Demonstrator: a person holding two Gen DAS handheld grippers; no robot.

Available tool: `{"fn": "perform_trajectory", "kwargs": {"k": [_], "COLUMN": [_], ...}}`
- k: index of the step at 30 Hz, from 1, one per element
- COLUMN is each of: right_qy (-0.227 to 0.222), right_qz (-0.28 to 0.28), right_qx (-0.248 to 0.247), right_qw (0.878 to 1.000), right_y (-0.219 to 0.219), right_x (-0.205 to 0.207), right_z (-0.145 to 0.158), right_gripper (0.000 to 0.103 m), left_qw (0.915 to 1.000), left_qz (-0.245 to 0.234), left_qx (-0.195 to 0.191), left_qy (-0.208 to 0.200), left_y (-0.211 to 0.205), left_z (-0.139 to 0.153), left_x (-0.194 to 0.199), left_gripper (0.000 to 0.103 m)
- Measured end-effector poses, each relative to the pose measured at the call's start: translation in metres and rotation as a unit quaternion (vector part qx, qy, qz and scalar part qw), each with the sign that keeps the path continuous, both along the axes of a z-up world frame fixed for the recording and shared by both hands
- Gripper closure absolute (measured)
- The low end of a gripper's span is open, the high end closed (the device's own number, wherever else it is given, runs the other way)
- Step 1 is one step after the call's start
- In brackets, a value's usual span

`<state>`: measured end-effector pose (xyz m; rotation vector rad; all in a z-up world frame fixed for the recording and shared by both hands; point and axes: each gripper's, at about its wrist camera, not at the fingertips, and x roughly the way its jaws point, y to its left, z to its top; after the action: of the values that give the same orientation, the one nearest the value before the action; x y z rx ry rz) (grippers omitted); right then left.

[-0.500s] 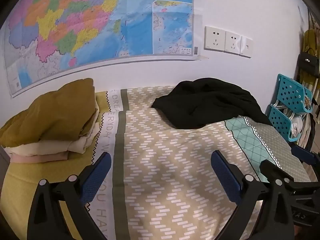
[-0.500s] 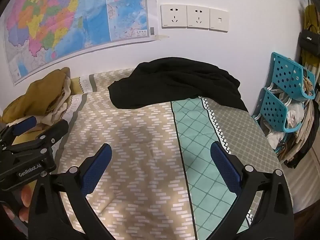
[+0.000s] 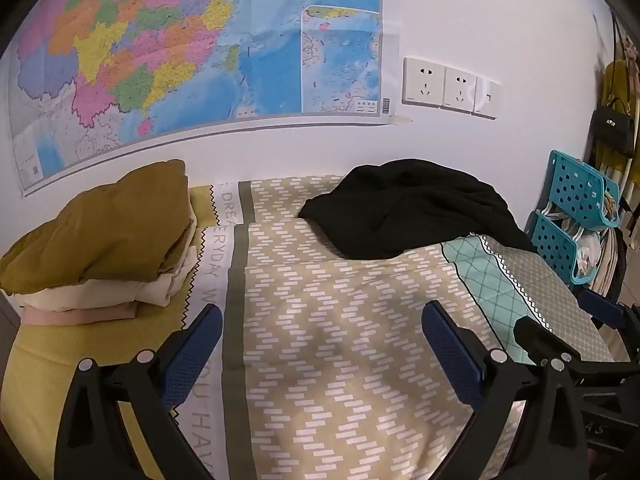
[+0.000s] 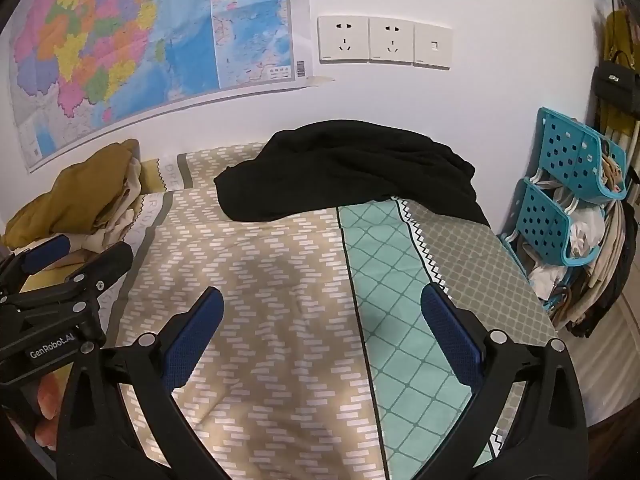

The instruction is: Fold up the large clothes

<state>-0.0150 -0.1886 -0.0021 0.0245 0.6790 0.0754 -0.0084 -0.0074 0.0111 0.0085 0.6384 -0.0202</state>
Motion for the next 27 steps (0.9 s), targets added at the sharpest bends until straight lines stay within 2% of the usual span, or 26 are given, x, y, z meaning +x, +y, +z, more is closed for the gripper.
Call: {"fn": "perform_trajectory", "kwargs": {"k": [27], "right_qy": [-0.003], "right_qz": [-0.013], "right_qx": [-0.020], "right_qw": [1.000], "right_y": [-0.0059], "right_x": [-0.0001], "right_z": [0.0007], "right_gripper": [0.005], "left_qw": [1.0000], "left_qz": [-0.002], "left_qx": [-0.004], "left_qy": [0.004], "left_y": [-0.0010], "left_z": [-0.0052], "left_x": [0.0006], "left_gripper": [0.007]}}
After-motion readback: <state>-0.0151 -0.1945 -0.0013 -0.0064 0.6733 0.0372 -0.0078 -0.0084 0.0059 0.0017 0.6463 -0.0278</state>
